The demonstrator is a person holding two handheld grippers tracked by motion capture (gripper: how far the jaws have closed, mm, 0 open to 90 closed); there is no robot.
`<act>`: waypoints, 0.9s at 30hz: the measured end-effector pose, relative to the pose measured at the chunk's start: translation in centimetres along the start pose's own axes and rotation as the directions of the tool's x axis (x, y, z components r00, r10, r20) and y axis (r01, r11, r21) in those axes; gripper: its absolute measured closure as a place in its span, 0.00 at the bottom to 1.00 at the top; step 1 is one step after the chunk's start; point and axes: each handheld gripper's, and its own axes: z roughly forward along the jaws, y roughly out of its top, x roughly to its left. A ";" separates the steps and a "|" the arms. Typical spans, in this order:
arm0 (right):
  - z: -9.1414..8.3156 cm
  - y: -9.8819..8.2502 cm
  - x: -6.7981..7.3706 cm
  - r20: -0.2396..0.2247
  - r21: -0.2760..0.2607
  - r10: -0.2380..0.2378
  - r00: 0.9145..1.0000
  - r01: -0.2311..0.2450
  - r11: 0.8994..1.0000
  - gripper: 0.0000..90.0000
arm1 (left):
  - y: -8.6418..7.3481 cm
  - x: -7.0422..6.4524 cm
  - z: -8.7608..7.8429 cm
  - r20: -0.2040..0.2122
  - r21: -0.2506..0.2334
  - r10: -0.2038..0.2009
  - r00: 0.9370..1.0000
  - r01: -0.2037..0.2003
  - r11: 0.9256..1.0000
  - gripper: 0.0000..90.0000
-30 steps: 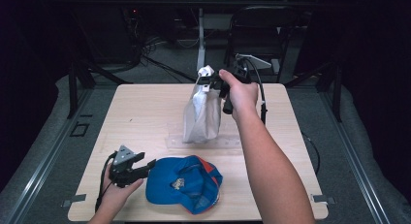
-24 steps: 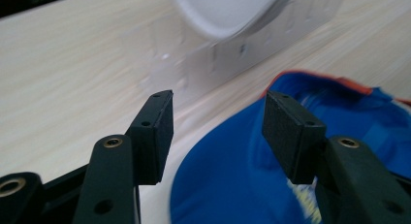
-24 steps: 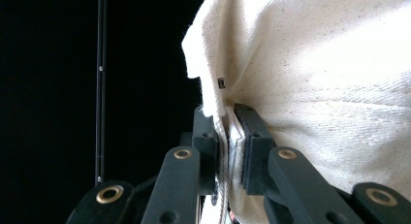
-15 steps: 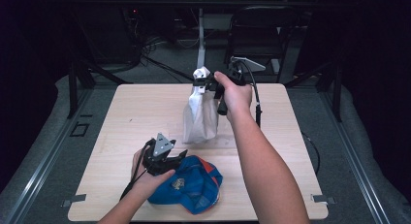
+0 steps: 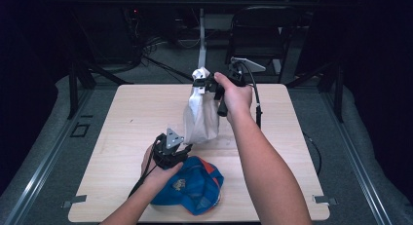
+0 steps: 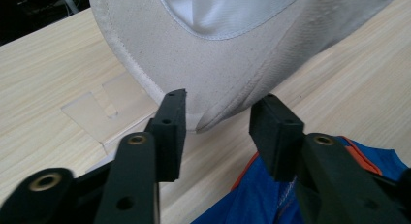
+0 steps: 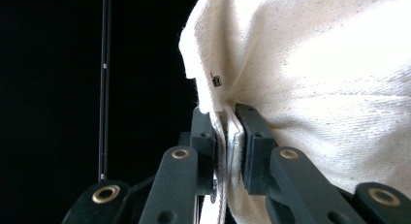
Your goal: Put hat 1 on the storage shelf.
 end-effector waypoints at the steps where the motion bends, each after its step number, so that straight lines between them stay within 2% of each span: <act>1: 0.0 0.0 0.0 0.000 0.000 0.000 1.000 0.000 1.000 0.88 | 0.0 0.0 0.1 0.005 0.007 0.000 1.000 0.000 1.000 0.71; 5: 0.0 0.0 0.0 -0.001 -0.003 -0.005 1.000 0.005 1.000 0.88 | -0.2 0.3 0.2 0.012 -0.008 0.005 1.000 -0.004 1.000 0.79; 8: -0.1 -0.1 0.1 -0.004 0.002 -0.005 1.000 0.005 1.000 0.88 | -0.3 0.6 0.1 0.014 -0.026 0.025 1.000 -0.025 0.999 0.83; 9: -0.2 -0.1 0.2 -0.014 -0.002 -0.007 1.000 0.007 1.000 0.88 | -0.4 0.8 0.0 0.015 -0.032 0.048 0.999 -0.047 0.998 0.84; 14: -0.1 -0.3 0.6 -0.018 0.005 -0.022 1.000 0.022 1.000 0.89 | -0.5 1.2 -0.3 0.015 -0.051 0.067 0.998 -0.066 0.997 0.89; 19: 0.3 -0.6 0.3 0.010 0.018 -0.039 0.999 0.038 0.999 0.90 | -0.9 1.7 -0.4 0.037 -0.074 0.093 0.995 -0.091 0.993 0.91; 23: 0.4 -0.8 0.6 0.037 0.019 -0.068 0.997 0.068 0.998 0.89 | -1.4 1.8 -0.4 0.038 -0.089 0.104 0.994 -0.100 0.991 0.91; 24: 0.4 -0.9 0.8 0.054 0.025 -0.091 0.994 0.090 0.996 0.90 | -1.6 1.8 -0.4 0.041 -0.101 0.103 0.994 -0.098 0.990 0.91; 27: 0.5 -1.1 0.9 0.051 0.042 -0.097 0.994 0.095 0.995 0.91 | -1.8 1.9 -0.4 0.043 -0.108 0.100 0.994 -0.095 0.990 0.92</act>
